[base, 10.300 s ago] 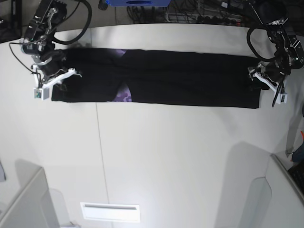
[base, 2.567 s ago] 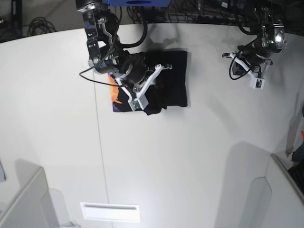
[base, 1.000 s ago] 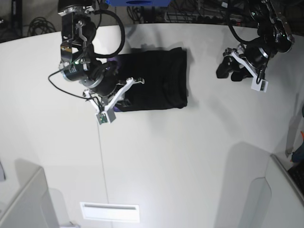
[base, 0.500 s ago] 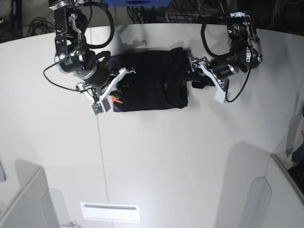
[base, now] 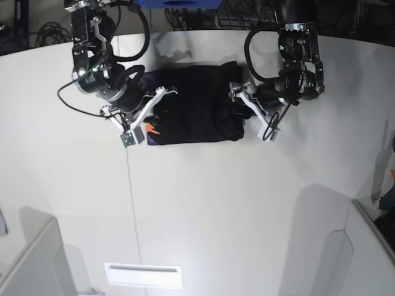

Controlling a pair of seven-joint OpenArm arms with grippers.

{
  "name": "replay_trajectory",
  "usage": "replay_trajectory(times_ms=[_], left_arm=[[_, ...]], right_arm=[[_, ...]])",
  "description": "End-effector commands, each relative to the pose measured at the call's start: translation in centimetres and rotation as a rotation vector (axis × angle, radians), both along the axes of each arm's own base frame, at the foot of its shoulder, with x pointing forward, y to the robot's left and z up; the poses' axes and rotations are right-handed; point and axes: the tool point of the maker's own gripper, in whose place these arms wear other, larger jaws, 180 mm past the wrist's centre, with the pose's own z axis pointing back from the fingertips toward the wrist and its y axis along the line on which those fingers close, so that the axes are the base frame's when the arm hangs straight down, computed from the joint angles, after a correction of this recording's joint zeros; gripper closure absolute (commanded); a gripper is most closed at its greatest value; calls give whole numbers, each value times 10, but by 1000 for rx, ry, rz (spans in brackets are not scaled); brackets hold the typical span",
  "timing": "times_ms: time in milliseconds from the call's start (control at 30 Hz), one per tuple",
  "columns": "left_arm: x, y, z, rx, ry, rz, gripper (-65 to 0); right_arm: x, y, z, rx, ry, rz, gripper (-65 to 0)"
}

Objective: Fold the T-shirt properly
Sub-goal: 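Press and tuck the folded bundle with both grippers, then flip the folded bundle over with the left gripper, sun print up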

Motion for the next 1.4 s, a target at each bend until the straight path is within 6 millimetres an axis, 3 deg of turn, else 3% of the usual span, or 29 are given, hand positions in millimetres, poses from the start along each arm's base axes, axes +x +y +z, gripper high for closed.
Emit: replay_trajectory(times_ms=[0,67,200,233,367,567,700,800,933,1067,1367], left_arm=[[-6,1,-5,27,23,-16,-390],[-6,1,-6,40,25,-20,-262],[-5,2,-6,51,23,-29,-13],[-1,2,-4,52,14,-32,0],[11,20,-3,171,-6,-141,0],[29,29,-3,611,-117,-618,0],[40,16,0,937,-279,-1010,0],[45,-4,-1,1091,-469,-1218,0],[55,-22,-6,1124,-645,-1282,0],[48,-44,-15,1070,-643,-1337,0],[47,-78,-21,1026,-649,-1349,0]], right_arm=[[7,1,10,16,-45,0,0],[4,0,8,17,-39,-3,0],[7,-20,7,9,-58,-71,0],[9,-27,8,5,-61,-92,0],[10,-65,5,-27,-60,-197,0],[7,-111,3,-72,-51,-320,0],[0,-139,-1,-100,-37,-395,0],[-4,-156,-1,-115,-31,-441,0],[-19,-170,-7,-129,-4,-488,0],[-30,-180,-12,-145,18,-513,0],[-35,-195,-10,-160,18,-554,0]])
